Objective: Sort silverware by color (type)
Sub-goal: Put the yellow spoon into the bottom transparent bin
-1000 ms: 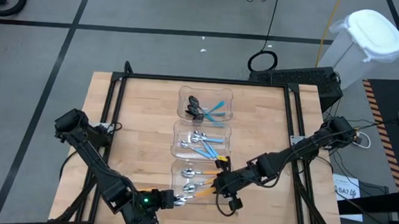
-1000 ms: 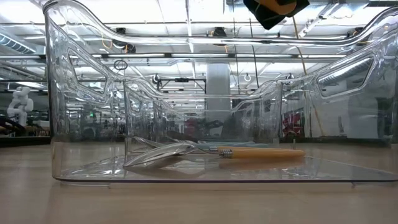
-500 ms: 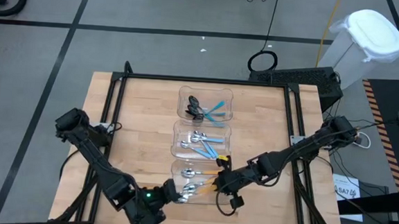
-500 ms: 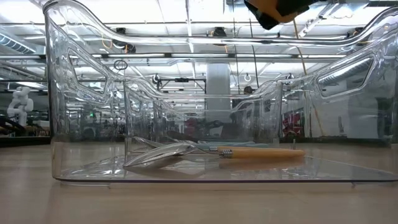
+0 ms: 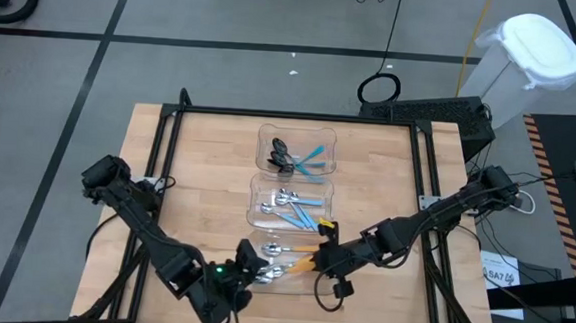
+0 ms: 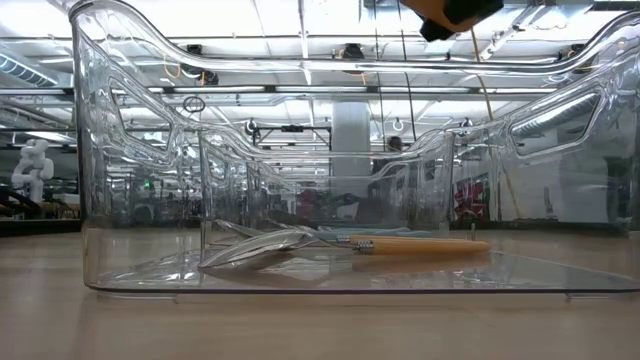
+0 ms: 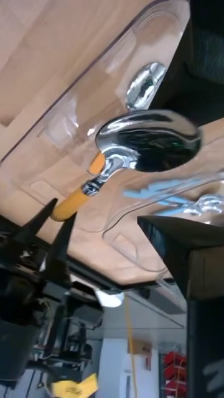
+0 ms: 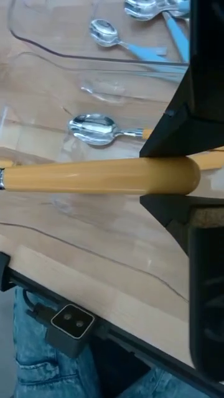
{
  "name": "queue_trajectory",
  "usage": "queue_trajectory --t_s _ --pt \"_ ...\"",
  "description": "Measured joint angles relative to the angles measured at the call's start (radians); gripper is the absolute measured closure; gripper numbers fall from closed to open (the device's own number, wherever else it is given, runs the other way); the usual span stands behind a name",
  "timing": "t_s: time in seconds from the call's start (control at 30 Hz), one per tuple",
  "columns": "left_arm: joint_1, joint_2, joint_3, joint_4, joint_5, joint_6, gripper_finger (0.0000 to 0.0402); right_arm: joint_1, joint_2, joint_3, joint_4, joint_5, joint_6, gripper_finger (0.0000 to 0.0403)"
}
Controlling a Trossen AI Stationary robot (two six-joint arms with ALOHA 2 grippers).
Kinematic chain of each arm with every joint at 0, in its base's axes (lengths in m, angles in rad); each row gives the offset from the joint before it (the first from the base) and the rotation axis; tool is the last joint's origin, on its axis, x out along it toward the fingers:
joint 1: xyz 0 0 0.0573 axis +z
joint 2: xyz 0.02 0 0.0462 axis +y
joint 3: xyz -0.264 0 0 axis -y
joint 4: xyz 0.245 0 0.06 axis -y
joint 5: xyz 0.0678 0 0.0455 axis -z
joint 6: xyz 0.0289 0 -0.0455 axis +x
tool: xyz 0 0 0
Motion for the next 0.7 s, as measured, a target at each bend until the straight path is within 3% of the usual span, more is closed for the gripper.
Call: queue_trajectory --t_s 0.47,0.7 --pt "-0.008 -0.039 0.0 -0.14 -0.002 -0.223 0.0186 0.0 0.0 0.0 -0.083 0.06 0.057 0.0327" --pt "-0.006 -0.04 -0.001 -0.199 -0.053 -0.286 0.0186 -0.002 0.001 0.0 -0.101 0.099 0.08 0.0327"
